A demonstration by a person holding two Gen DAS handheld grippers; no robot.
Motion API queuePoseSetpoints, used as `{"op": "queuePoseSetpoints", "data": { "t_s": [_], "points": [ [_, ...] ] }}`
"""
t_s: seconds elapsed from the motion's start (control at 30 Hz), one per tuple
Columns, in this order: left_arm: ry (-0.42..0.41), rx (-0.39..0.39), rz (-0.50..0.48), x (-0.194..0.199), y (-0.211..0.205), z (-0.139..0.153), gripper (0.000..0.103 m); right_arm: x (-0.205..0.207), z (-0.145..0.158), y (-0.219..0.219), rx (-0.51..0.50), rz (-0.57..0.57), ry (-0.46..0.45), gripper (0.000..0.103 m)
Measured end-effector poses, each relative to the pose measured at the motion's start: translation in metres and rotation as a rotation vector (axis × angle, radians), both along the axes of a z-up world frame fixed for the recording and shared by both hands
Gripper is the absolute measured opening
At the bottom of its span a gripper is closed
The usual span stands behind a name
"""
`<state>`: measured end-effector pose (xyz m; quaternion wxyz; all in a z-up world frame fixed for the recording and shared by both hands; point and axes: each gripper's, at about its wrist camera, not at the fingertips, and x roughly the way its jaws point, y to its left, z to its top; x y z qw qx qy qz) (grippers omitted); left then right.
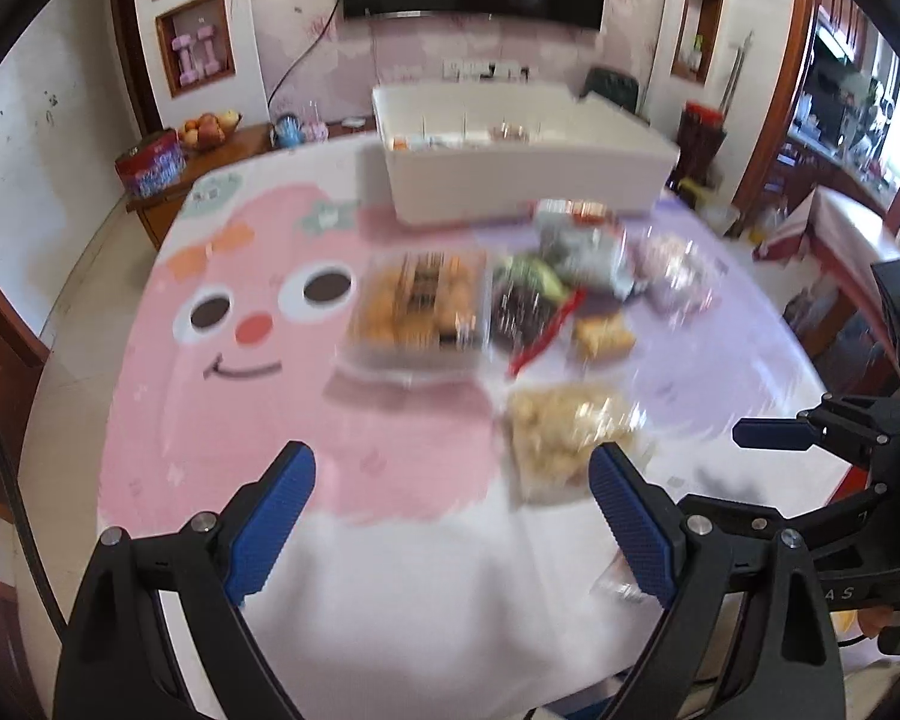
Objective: Organize snacks
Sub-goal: 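Withdraw both tools from the box back over the remaining snacks, then grasp the clear puffed snack bag with the left tool while the right tool grasps an orange stick pack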
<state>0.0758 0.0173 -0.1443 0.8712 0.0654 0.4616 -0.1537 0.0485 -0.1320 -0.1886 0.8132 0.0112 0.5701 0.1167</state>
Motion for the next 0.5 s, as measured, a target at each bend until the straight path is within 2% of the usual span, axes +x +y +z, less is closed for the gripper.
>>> {"op": "queuePoseSetpoints", "data": {
  "t_s": [0.23, 0.33, 0.5],
  "points": [
    [0.022, 0.01, -0.011, -0.004, -0.004, -0.017, 0.092, 0.003, -0.027, 0.016, 0.02, -0.006, 0.075, 0.069],
    [0.012, 0.013, -0.017, -0.004, -0.006, -0.016, 0.092, 0.004, -0.03, 0.018, 0.003, -0.01, 0.066, 0.064],
    [0.019, 0.008, -0.026, -0.002, -0.007, -0.018, 0.092, 0.005, -0.03, 0.011, 0.0, -0.024, 0.052, 0.047]
  ]
}}
